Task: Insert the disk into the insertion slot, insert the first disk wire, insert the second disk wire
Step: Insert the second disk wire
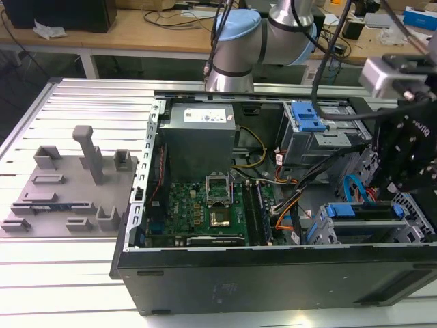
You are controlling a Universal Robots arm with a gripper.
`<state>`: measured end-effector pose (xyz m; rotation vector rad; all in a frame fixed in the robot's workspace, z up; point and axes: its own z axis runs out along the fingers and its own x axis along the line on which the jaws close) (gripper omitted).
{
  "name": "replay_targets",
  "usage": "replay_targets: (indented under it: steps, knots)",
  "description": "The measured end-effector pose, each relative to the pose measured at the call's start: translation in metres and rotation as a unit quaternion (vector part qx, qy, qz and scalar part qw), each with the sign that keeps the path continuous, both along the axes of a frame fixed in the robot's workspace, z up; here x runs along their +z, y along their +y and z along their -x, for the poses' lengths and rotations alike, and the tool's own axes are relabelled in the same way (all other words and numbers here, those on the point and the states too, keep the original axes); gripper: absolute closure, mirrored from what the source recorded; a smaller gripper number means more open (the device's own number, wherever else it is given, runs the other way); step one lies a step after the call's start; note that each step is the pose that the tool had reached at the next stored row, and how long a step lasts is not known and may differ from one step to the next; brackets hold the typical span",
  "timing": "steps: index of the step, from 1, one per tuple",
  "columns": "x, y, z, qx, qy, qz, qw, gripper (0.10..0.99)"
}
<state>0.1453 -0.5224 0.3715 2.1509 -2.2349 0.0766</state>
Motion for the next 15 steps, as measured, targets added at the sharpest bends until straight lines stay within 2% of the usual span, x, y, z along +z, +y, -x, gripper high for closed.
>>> replay_targets:
  steps: [2,3,4,5,6,15]
  knots:
    - [0.0104,0.0007,0.0,0.0,-0.0001,0.0001,1.0,0.804]
    - [0.0154,0.0009,0.0,0.0,-0.0001,0.0,1.0,0.871]
    - [0.018,0.001,0.0,0.0,-0.0002,0.0,1.0,0.871]
    - [0.0201,0.001,0.0,0.0,-0.0001,0.0,1.0,0.933]
    - [0.0207,0.001,0.0,0.0,-0.0001,0.0,1.0,0.98]
    - [0.0221,0.001,0.0,0.0,-0.0001,0.0,1.0,0.98]
